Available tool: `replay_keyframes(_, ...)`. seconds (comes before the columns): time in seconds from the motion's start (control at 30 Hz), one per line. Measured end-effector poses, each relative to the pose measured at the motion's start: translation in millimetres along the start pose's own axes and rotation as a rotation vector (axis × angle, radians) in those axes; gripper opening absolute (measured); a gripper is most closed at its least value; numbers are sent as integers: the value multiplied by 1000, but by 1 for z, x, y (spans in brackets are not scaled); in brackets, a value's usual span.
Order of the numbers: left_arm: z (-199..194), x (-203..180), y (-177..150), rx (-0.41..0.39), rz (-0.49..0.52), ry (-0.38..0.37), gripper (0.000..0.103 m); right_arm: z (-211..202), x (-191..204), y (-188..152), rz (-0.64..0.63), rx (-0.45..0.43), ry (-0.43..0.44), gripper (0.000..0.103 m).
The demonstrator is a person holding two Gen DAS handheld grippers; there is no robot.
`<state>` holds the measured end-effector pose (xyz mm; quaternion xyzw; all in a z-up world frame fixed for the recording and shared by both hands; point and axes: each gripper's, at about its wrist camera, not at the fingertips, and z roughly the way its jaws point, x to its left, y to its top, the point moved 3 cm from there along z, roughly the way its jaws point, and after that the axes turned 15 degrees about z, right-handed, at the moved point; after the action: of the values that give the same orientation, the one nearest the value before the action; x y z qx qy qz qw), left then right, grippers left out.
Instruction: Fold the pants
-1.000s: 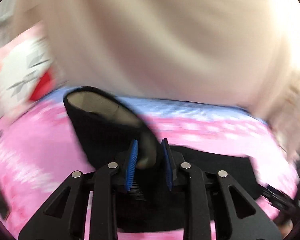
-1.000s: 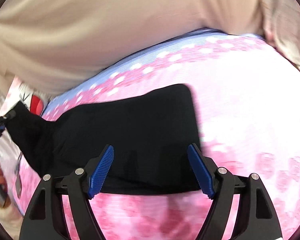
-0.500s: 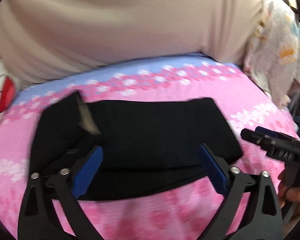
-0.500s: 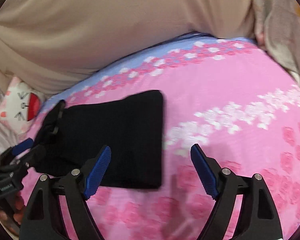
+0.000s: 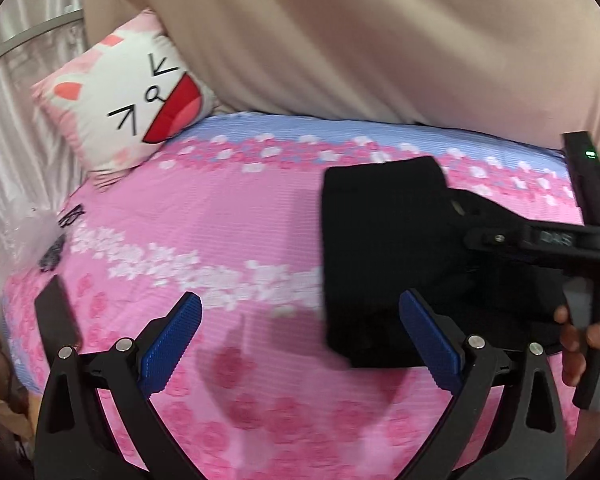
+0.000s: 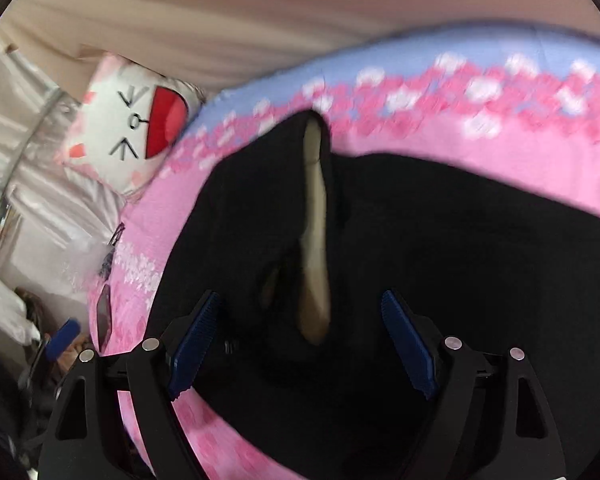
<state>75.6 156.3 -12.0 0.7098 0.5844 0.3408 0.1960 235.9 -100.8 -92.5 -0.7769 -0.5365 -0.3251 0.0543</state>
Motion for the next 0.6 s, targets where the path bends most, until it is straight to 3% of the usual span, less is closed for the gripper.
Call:
replay_keyframes(0.07, 2, 8, -3, 2, -2, 8, 97, 2, 16, -2, -41, -63, -35, 56)
replay_keyframes(0.1, 4, 12, -5, 5, -6, 8, 97, 2, 23, -5, -75, -86, -66, 23)
replay_keyframes(0.13, 6, 16, -7, 8, -12, 3, 97, -1, 32, -7, -100, -96, -77, 18)
replay_keyframes(0.27, 9, 20, -6, 3, -26, -22, 97, -49, 58, -10, -146, -173, 10, 15)
replay_keyframes(0.37, 5, 16, -2, -19, -23, -44, 97, -112, 56, -10, -137, -297, 55, 15)
replay_keyframes(0.47, 1, 6, 3, -34, -15, -72, 97, -179, 17, -12, -80, -421, 35, 15)
replay_keyframes(0.53, -1, -5, 5, -37, -1, -93, 97, -211, -34, -21, -5, -476, -51, 15)
replay_keyframes(0.6, 0, -22, 7, -35, 22, -118, 97, -223, -101, -35, 125, -478, -139, 15)
